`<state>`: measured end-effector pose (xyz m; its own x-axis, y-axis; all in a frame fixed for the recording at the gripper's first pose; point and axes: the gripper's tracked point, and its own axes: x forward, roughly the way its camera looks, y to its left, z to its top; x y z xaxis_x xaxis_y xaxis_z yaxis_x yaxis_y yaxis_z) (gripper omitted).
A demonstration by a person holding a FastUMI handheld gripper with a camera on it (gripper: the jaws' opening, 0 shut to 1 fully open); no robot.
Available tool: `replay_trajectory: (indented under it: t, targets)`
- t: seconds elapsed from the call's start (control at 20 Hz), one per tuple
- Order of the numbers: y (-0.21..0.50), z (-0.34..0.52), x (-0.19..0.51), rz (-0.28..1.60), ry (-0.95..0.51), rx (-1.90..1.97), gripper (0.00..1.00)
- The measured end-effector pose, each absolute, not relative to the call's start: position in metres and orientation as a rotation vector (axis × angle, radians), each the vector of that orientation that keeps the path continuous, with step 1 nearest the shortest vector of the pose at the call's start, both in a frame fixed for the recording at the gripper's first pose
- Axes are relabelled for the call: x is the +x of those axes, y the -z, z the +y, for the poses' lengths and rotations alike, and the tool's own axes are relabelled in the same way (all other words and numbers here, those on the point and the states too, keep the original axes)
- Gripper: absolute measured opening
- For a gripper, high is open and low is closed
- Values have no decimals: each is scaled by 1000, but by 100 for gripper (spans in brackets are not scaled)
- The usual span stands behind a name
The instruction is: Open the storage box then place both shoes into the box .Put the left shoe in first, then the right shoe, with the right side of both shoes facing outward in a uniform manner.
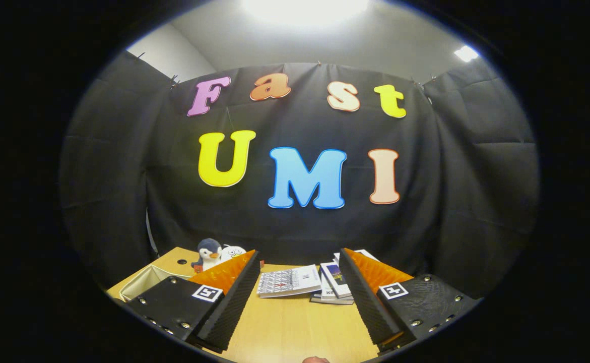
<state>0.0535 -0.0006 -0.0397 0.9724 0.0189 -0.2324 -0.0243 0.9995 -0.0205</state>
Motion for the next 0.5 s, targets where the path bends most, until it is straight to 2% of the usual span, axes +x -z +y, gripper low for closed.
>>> replay_trajectory:
  t: [0.5]
  targets:
    - [41,-33,43,164,27,19,97]
